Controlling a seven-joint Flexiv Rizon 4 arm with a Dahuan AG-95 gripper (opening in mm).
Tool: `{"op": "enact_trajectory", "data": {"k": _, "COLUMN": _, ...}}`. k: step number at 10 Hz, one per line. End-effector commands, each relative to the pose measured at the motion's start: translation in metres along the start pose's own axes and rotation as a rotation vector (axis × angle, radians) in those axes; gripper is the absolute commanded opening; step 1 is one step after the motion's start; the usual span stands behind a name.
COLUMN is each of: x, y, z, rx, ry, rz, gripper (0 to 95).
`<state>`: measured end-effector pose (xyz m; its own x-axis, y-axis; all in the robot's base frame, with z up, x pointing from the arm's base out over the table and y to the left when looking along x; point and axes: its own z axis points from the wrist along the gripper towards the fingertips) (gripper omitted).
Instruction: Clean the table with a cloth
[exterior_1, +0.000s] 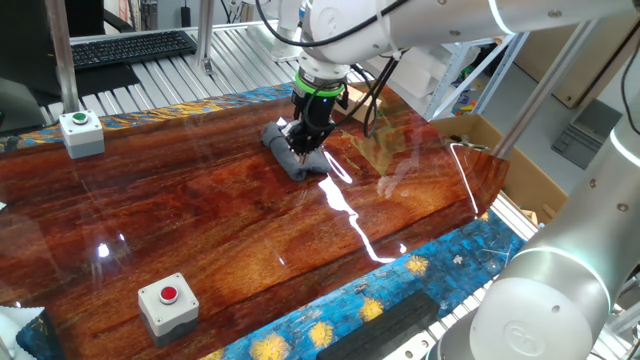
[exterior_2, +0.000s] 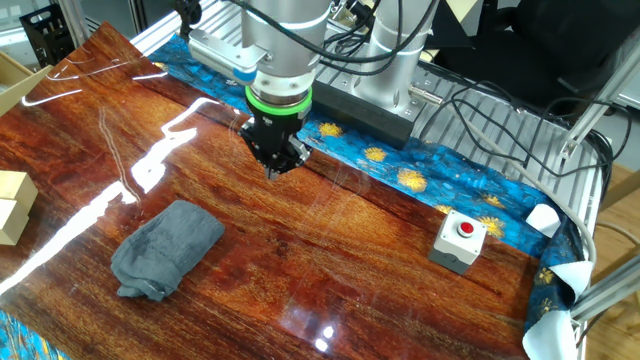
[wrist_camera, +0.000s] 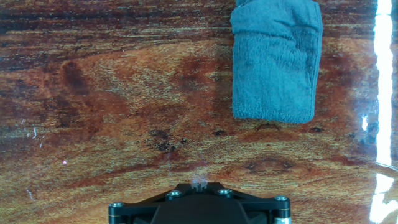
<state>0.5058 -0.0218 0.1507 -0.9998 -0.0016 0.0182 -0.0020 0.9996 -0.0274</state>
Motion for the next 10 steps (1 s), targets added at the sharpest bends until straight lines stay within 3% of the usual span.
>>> {"op": "enact_trajectory", "data": {"k": 1, "x": -0.003, "y": -0.004, "z": 0.004, "rx": 0.002, "ry": 0.004, "rz": 0.003, "gripper": 0.0}}
{"op": "enact_trajectory", "data": {"k": 3, "x": -0.01, "y": -0.011, "z": 0.008, "rx": 0.01, "ry": 0.008, "rz": 0.007, "gripper": 0.0}}
{"op": "enact_trajectory", "data": {"k": 4, "x": -0.012, "y": -0.013, "z": 0.01, "rx": 0.013, "ry": 0.009, "rz": 0.012, "gripper": 19.0}}
{"op": "enact_trajectory", "data": {"k": 5, "x": -0.013, "y": -0.014, "z": 0.011, "rx": 0.015, "ry": 0.01, "rz": 0.019, "gripper": 19.0}}
{"op": "enact_trajectory", "data": {"k": 7, "x": -0.014, "y": -0.017, "z": 0.013, "rx": 0.058, "ry": 0.011, "rz": 0.029, "gripper": 19.0}}
{"op": "enact_trajectory", "data": {"k": 8, "x": -0.014, "y": -0.018, "z": 0.014, "rx": 0.055, "ry": 0.011, "rz": 0.044, "gripper": 38.0}}
{"op": "enact_trajectory", "data": {"k": 10, "x": -0.019, "y": -0.021, "z": 0.016, "rx": 0.053, "ry": 0.01, "rz": 0.047, "gripper": 38.0}}
